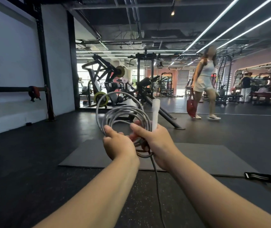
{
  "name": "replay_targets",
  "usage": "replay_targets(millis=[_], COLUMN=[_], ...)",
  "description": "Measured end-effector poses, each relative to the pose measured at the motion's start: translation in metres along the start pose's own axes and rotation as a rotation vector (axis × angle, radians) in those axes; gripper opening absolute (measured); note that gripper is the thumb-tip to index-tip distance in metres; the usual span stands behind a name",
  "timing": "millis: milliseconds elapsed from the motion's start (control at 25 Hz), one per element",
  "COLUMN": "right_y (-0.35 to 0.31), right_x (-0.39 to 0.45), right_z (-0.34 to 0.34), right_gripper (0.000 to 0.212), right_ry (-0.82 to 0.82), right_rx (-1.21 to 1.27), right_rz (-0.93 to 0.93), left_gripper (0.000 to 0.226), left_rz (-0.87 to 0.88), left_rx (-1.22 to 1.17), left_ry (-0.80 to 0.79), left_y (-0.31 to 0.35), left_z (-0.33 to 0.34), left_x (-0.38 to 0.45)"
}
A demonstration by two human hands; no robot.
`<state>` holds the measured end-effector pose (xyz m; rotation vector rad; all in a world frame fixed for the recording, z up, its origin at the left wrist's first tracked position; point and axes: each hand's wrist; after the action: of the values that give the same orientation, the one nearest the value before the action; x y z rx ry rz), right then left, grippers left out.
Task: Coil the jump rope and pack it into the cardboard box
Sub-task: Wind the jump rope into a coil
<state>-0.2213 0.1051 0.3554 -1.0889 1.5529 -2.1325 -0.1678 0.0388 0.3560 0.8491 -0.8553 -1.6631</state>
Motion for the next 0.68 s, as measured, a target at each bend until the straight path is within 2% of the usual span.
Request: replay_targets(millis=[40,120,200,240,280,320,360,400,480,520,560,600,680], right_y=[-0.004,-0.016,-0.028,-0.033,-0.037,-0.038,-0.039,-0.04,-0.041,-0.042,-0.043,-0.045,-0.05], right_x=[0.004,0.014,0.025,0.028,0.029,0.029,0.028,0.027,0.025,0.025,0.026,0.026,0.026], right_z=[-0.003,-0.01,-0.018,-0.022,-0.025,-0.027,-0.028,-0.028,-0.024,-0.022,-0.02,-0.017,-0.014], right_gripper=[0.016,0.019,0.022,0.024,0.026,0.027,0.027,0.026,0.027,0.026,0.024,0.021,0.021], right_ry=[0.021,0.042,-0.023,-0.075,-0.13,-0.187,-0.237,-0.277,-0.352,-0.393,-0.431,-0.457,-0.479], right_rx=[-0.072,-0.202,-0.306,-0.368,-0.436,-0.513,-0.597,-0.678,-0.817,-0.885,-0.948,-0.998,-1.063], right_rz=[-0.023,-0.083,-0.113,-0.108,-0.09,-0.068,-0.047,-0.031,-0.037,-0.064,-0.099,-0.132,-0.163], left_gripper=[0.051,0.049,0.047,0.061,0.087,0.113,0.13,0.136,0.124,0.112,0.105,0.1,0.088], left_rz=[0.034,0.119,0.116,0.088,0.094,0.198,0.438,0.802,1.571,1.8,1.894,1.863,1.724], left_rx=[0.065,0.236,0.388,0.45,0.505,0.578,0.687,0.828,1.185,1.39,1.561,1.685,1.77], left_ry=[-0.031,-0.14,-0.25,-0.259,-0.211,-0.122,-0.043,-0.011,-0.079,-0.159,-0.256,-0.381,-0.603], left_y=[-0.003,-0.009,-0.014,-0.012,-0.005,0.005,0.016,0.023,0.038,0.045,0.05,0.056,0.067], left_z=[-0.004,-0.014,-0.023,-0.025,-0.026,-0.028,-0.03,-0.031,-0.032,-0.027,-0.02,-0.013,-0.003], left_x=[-0.001,0.002,0.009,0.011,0.009,0.009,0.008,0.01,0.012,0.012,0.012,0.015,0.019])
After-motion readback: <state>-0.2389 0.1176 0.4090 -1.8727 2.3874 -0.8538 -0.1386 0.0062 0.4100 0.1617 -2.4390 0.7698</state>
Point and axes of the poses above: each hand's wrist, its own x-axis towards the middle knuckle, its own z-axis out of the palm, y = z × x, and after that the axes turned 4 degrees about -z, right-handed
